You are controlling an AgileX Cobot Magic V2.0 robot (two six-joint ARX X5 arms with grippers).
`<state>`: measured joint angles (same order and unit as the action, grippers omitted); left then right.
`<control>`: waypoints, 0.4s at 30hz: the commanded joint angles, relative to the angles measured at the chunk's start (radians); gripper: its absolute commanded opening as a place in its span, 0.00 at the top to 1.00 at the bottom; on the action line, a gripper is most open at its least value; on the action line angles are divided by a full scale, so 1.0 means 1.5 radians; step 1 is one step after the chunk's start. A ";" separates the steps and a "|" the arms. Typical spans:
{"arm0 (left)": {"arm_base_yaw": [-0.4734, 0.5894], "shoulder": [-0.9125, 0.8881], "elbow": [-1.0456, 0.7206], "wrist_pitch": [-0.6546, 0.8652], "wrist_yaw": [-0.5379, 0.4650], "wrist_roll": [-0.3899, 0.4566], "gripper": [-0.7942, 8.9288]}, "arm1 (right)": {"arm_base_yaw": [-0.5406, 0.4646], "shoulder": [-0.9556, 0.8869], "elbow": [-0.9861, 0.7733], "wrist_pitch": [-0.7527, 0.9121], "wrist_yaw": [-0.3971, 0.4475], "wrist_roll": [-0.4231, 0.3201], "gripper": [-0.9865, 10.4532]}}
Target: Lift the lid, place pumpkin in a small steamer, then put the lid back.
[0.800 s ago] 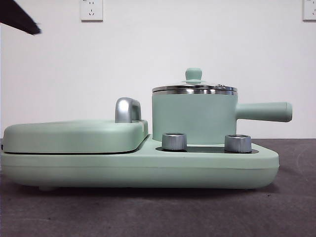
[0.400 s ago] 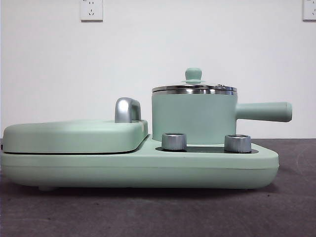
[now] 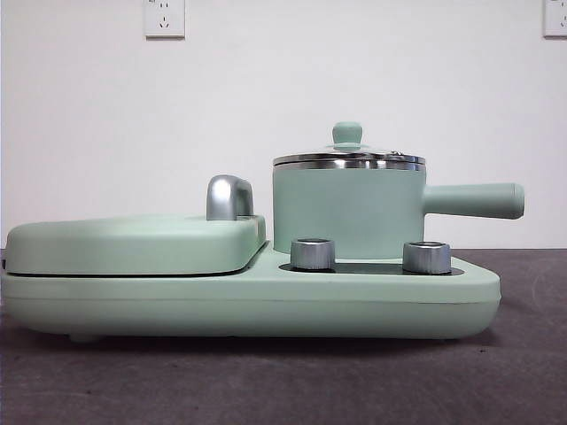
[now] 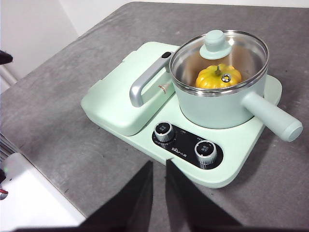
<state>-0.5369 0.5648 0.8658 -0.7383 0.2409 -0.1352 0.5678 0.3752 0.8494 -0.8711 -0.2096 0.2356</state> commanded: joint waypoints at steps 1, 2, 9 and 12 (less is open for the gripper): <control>0.042 -0.053 -0.051 0.054 0.009 0.006 0.91 | 0.004 0.001 0.004 0.007 0.000 -0.006 0.88; 0.063 -0.076 -0.077 0.074 0.009 0.014 0.91 | 0.004 0.001 0.004 0.007 0.000 -0.006 0.88; 0.270 -0.268 -0.317 0.190 -0.099 0.040 0.91 | 0.004 0.001 0.004 0.008 0.000 -0.006 0.88; 0.325 -0.316 -0.405 0.240 -0.121 0.040 0.91 | 0.004 0.001 0.004 0.007 0.001 -0.006 0.88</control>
<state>-0.0605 0.1020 0.2813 -0.4107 0.0673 -0.0925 0.5678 0.3752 0.8494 -0.8707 -0.2096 0.2356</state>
